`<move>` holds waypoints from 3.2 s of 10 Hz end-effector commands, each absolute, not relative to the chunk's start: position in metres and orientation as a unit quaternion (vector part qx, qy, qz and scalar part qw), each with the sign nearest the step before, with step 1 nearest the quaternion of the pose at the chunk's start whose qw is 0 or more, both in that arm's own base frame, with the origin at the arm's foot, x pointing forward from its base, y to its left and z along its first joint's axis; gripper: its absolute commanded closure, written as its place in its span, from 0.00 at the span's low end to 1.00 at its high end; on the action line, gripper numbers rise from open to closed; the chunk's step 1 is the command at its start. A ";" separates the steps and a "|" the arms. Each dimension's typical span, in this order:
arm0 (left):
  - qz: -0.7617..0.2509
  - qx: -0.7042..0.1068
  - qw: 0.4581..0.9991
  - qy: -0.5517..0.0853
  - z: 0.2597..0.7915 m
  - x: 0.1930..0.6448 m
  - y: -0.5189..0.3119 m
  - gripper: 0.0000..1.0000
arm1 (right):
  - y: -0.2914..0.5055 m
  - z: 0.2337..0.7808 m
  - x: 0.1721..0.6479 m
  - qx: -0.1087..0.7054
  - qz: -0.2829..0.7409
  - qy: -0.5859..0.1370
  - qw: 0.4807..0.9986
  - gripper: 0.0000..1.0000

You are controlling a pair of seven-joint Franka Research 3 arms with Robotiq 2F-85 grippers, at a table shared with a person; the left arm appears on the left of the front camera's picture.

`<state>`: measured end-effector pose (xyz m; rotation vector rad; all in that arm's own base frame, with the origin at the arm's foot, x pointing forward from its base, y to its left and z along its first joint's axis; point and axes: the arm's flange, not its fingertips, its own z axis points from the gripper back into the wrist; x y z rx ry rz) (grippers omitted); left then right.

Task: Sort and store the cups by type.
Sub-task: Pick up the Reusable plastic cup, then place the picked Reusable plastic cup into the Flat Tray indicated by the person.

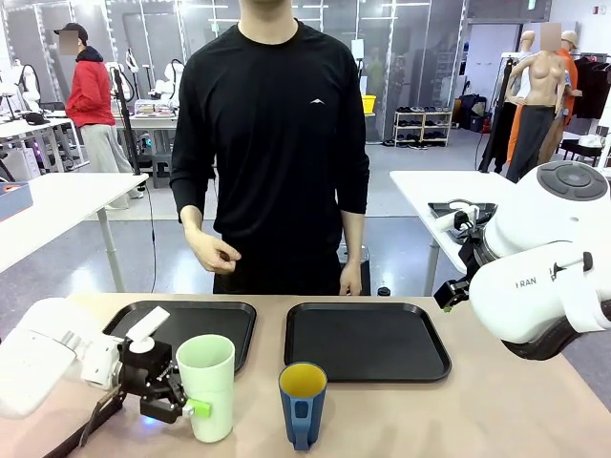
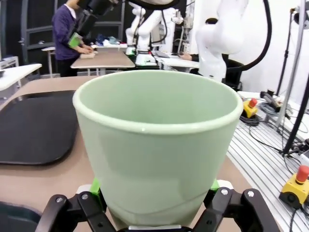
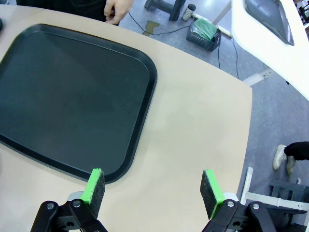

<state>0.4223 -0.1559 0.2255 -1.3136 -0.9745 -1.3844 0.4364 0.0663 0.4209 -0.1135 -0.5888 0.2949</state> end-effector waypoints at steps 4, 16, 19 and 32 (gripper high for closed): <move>-0.524 -0.510 0.490 -0.475 0.294 0.427 -0.104 0.60 | 0.067 0.420 0.436 -0.057 0.147 -0.289 0.944 0.00; -0.526 -0.487 0.503 -0.483 0.299 0.430 -0.075 0.60 | 0.067 0.420 0.436 -0.057 0.147 -0.289 0.944 0.00; -0.526 -0.487 0.503 -0.483 0.299 0.430 -0.075 0.60 | 0.067 0.420 0.436 -0.057 0.147 -0.289 0.944 0.00; -0.526 -0.487 0.503 -0.483 0.299 0.430 -0.075 0.60 | 0.067 0.420 0.436 -0.057 0.147 -0.289 0.944 0.00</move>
